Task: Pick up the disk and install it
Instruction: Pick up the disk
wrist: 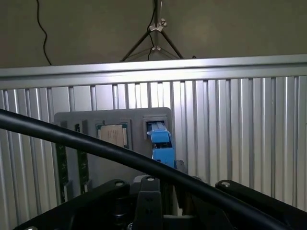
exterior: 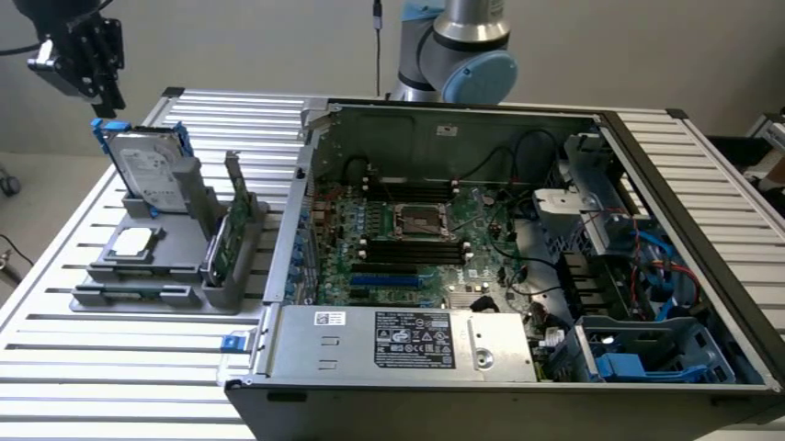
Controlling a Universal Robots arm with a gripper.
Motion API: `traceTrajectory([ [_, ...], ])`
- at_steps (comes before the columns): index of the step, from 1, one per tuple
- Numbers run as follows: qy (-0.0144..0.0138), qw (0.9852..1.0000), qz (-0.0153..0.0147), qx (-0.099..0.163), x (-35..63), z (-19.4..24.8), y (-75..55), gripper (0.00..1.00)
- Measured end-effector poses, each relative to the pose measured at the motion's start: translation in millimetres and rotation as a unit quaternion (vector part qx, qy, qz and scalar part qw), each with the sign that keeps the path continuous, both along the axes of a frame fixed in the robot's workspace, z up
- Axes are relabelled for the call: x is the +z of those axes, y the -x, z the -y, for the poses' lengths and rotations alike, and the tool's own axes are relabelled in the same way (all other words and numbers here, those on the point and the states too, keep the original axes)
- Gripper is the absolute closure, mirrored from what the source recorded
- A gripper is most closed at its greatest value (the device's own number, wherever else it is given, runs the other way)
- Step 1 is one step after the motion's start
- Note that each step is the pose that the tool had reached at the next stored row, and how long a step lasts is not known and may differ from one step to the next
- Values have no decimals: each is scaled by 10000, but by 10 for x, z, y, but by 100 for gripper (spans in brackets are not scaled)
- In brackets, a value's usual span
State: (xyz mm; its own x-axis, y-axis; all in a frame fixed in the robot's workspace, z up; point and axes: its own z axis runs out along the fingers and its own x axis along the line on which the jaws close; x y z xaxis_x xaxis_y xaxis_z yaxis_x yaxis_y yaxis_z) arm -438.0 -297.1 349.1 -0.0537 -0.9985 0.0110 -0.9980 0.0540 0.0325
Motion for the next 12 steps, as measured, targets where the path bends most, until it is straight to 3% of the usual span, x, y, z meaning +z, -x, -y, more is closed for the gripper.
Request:
traceTrajectory([
  [1, 0, 10000, 2, 1, -9, 0, 0, 70],
  [4, 2, 10000, 16, 1, -56, 0, 0, 52],
  [6, 5, 10000, 20, 1, -93, 0, 0, 52],
  [7, 7, 10000, 20, 1, -112, 0, 0, 46],
  [12, 13, 10000, 20, 3, -202, 0, 0, 46],
])
